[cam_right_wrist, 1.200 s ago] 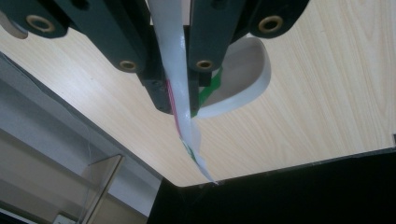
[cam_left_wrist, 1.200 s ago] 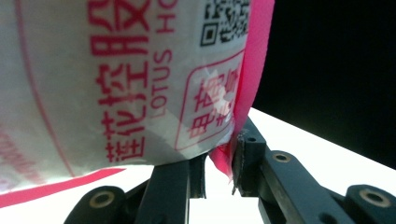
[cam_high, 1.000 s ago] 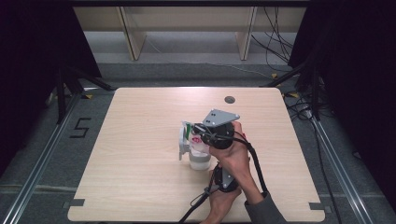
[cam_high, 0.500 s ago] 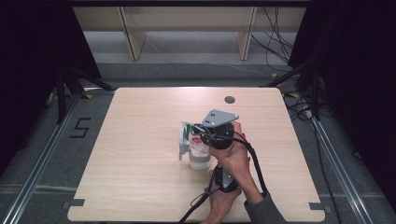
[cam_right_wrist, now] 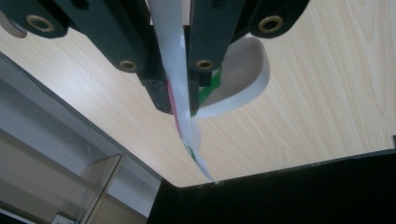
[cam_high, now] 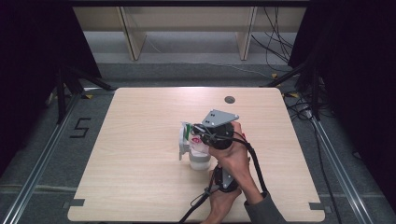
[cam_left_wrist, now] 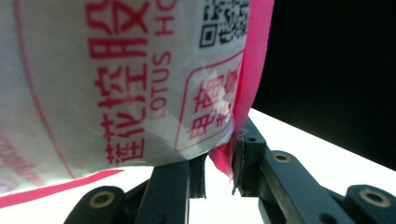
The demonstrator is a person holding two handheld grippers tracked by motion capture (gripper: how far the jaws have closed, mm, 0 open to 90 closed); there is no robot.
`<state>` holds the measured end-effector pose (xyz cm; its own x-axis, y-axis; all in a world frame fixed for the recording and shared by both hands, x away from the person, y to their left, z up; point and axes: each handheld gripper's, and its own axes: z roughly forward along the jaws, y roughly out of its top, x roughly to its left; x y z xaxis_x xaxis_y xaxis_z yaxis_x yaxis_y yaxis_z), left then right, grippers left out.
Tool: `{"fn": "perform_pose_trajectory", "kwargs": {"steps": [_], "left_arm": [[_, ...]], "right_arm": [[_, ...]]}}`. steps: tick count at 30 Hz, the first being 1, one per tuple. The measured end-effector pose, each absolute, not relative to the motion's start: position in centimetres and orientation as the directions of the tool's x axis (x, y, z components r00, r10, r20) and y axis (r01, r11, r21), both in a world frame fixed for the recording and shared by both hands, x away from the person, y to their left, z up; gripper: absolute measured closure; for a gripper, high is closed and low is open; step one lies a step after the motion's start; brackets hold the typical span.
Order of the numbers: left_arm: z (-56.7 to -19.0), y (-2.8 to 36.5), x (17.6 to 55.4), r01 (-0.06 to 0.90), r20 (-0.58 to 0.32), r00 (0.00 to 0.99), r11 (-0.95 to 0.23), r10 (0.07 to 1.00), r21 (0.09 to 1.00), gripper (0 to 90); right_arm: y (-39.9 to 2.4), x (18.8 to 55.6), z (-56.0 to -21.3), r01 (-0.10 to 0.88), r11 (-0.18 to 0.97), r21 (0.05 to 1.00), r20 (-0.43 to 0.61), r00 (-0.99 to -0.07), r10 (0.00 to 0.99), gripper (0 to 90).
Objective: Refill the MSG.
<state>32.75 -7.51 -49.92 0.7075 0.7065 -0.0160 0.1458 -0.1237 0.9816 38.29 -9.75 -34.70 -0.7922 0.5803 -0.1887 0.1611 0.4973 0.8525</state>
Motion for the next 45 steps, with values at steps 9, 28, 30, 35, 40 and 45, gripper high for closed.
{"fn": "perform_pose_trajectory", "kwargs": {"steps": [9,28,30,35,40,45], "left_arm": [[-49.89,-7.54,32.71,0.138,-0.011,0.706,-0.122,0.708,0.983,77.0],[-49.99,-7.87,32.54,0.183,-0.074,0.723,-0.087,0.687,0.979,77.1],[-49.82,-7.61,32.66,0.137,-0.017,0.71,-0.115,0.704,0.984,77.1],[-49.84,-7.55,32.72,0.141,-0.011,0.709,-0.126,0.705,0.982,77.0],[-49.75,-7.59,32.66,0.135,-0.009,0.71,-0.123,0.704,0.983,77.0],[-49.76,-7.62,32.63,0.138,-0.014,0.712,-0.12,0.702,0.983,77.0]], "right_arm": [[-9.76,38.22,-34.64,0.161,0.497,0.853,-0.191,-0.789,0.584,87.7],[-9.8,38.25,-34.75,0.183,0.492,0.851,-0.181,-0.778,0.601,87.7],[-9.75,38.22,-34.66,0.157,0.504,0.849,-0.201,-0.786,0.584,87.7],[-9.53,38.15,-34.71,0.152,0.519,0.841,-0.214,-0.788,0.578,87.6],[-9.54,38.05,-34.66,0.161,0.508,0.846,-0.208,-0.779,0.592,87.6],[-9.56,38.04,-34.68,0.167,0.508,0.845,-0.205,-0.776,0.596,87.6]]}}
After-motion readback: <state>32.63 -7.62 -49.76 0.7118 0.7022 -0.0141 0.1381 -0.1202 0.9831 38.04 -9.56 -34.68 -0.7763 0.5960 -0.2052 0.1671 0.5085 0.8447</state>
